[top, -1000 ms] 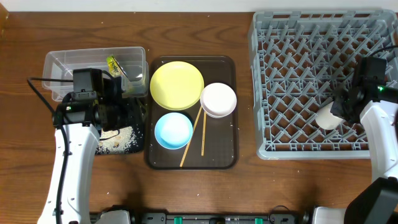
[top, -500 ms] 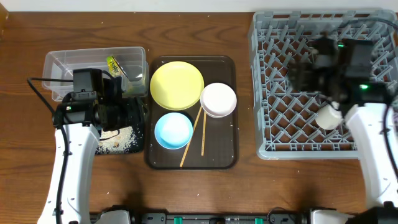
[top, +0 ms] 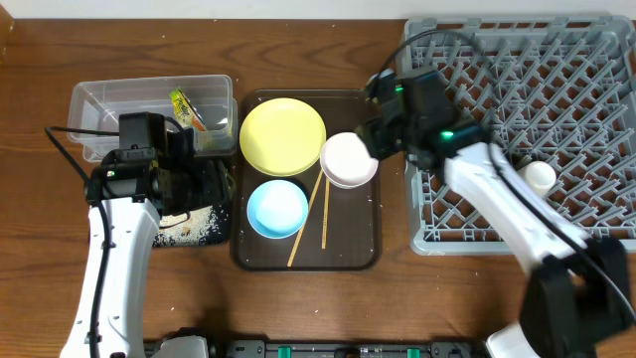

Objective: Sort waste into correct bins and load items into the dishwasher rack
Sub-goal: 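Reach the right gripper to the pink bowl and grasp its rim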

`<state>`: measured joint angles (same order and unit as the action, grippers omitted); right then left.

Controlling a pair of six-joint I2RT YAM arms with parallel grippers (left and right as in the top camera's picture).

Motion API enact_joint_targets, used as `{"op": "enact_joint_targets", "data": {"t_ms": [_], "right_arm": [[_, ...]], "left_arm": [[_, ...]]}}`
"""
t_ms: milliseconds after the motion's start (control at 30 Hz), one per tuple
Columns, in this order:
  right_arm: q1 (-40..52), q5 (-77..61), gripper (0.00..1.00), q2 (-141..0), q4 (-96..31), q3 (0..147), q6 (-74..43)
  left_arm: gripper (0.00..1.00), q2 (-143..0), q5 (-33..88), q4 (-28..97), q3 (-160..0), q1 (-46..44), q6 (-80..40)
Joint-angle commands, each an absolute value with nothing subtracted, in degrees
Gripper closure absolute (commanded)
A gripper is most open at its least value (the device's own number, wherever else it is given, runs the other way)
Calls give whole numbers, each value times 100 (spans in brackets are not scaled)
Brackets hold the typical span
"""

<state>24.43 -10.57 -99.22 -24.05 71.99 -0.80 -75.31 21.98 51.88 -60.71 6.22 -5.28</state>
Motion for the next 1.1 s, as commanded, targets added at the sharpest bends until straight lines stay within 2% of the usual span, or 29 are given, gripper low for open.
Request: {"op": "enact_joint_targets", "data": {"t_ms": [0,267,467,567,633,900,1067], "right_arm": [[2591,-578,47,-10342,-2314,7264,-45],[2633,-283,49,-11004,-2285,7264,-296],[2646,-364,79,-11146,-2502,7262,-296],[2644,-364,88,-11144,-2534,7262,-298],[2644,-360,99,-11144,-2630,7262,-298],[2617,-270,99,-11032,-2764,7284,-314],[2569,381,99,-10488,-2762,7430,-311]], "left_arm": [[35,-7491,2115,5203,-6001,631,-473],[34,-7491,2115,5207,-6001,631,-475],[35,-7489,2115,5207,-6001,631,-475],[35,-7489,2115,5207,-6001,631,-475],[35,-7491,2115,5225,-6001,631,-475],[35,-7491,2115,5247,-6001,631,-475],[34,-7491,2115,5245,-6001,631,-473]]}}
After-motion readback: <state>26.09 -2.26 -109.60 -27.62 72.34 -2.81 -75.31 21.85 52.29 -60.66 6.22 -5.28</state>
